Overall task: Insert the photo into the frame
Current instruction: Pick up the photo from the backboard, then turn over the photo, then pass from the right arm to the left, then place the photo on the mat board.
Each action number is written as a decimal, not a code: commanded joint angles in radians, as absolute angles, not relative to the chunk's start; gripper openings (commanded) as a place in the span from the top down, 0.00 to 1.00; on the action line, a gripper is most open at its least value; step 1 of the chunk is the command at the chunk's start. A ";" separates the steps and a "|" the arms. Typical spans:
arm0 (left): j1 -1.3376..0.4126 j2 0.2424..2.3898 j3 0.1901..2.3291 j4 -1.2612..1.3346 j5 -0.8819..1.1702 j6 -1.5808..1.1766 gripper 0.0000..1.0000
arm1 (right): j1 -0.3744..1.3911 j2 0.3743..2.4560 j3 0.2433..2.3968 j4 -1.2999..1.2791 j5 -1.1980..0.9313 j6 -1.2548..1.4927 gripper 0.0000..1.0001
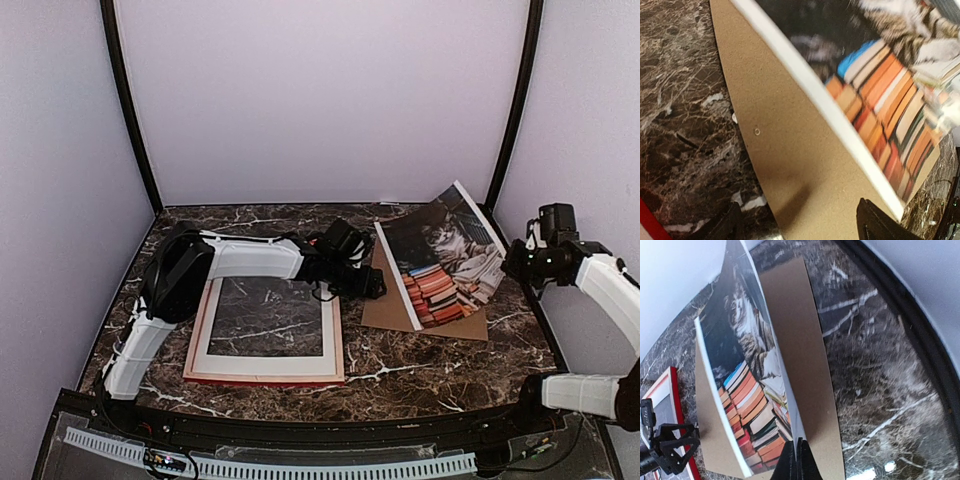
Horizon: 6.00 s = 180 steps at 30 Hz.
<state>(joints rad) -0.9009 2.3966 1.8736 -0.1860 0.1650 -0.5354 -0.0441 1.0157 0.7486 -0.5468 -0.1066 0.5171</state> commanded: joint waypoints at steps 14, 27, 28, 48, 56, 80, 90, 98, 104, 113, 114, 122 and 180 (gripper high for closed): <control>-0.781 2.028 1.634 -0.176 0.229 -0.583 0.13 | 0.645 1.392 1.504 -1.034 0.604 0.400 1.00; -0.604 1.838 1.328 -0.084 0.330 -0.639 0.12 | 1.018 1.779 1.620 -0.970 0.499 0.430 1.00; -0.588 1.828 1.317 -0.080 0.349 -0.646 0.12 | 1.032 1.791 1.613 -0.954 0.488 0.435 1.00; -0.538 1.873 1.171 0.212 0.597 -0.888 0.15 | 1.126 1.909 1.557 -0.692 0.284 0.506 1.00; -0.544 1.930 1.191 0.192 0.599 -0.883 0.27 | 1.141 1.946 1.582 -0.670 0.264 0.512 1.00; -0.545 1.990 1.197 0.216 0.590 -0.844 0.84 | 1.156 1.937 1.587 -0.635 0.229 0.524 0.97; -0.539 1.927 1.202 0.151 0.621 -0.772 1.00 | 1.152 1.832 1.501 -0.598 0.202 0.504 0.38; -0.470 1.776 1.173 -0.094 0.703 -0.581 1.00 | 1.077 1.638 1.346 -0.519 0.072 0.472 0.29; -0.373 1.638 1.137 -0.323 0.648 -0.441 1.00 | 0.943 1.516 1.204 -0.496 0.063 0.458 0.29; -0.284 1.570 1.134 -0.592 0.551 -0.293 1.00 | 0.800 1.483 1.084 -0.454 0.071 0.438 0.28; -0.277 1.568 1.131 -0.605 0.543 -0.286 1.00 | 0.795 1.488 1.077 -0.445 0.069 0.437 0.28; -0.258 1.572 1.135 -0.658 0.457 -0.257 1.00 | 0.777 1.538 1.039 -0.414 0.068 0.428 0.29; -0.253 1.538 1.048 -0.569 0.195 -0.366 0.40 | 0.708 1.581 0.968 -0.371 0.074 0.438 0.28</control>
